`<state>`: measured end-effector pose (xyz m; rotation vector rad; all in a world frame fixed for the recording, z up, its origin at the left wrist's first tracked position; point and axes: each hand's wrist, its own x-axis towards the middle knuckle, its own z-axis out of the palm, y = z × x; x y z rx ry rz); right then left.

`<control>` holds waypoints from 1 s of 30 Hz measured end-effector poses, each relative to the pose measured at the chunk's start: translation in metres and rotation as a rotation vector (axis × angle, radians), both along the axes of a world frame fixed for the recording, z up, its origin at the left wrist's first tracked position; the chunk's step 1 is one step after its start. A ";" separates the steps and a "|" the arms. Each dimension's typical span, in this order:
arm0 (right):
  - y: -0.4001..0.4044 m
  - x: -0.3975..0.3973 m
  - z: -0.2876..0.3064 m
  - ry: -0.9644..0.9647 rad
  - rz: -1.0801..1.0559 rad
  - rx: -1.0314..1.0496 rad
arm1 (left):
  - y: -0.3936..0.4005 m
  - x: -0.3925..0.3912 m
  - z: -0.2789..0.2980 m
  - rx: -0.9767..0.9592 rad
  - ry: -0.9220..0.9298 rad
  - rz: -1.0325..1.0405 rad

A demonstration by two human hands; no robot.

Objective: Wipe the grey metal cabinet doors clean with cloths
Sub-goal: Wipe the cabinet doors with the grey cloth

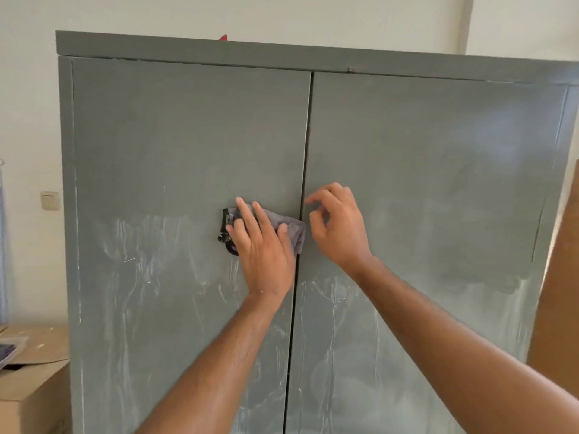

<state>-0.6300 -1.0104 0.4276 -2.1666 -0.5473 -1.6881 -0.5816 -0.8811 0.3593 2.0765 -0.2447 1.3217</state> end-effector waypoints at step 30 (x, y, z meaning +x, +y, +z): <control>0.055 0.058 0.008 -0.165 -0.280 -0.290 | 0.083 0.051 -0.024 0.011 -0.076 0.081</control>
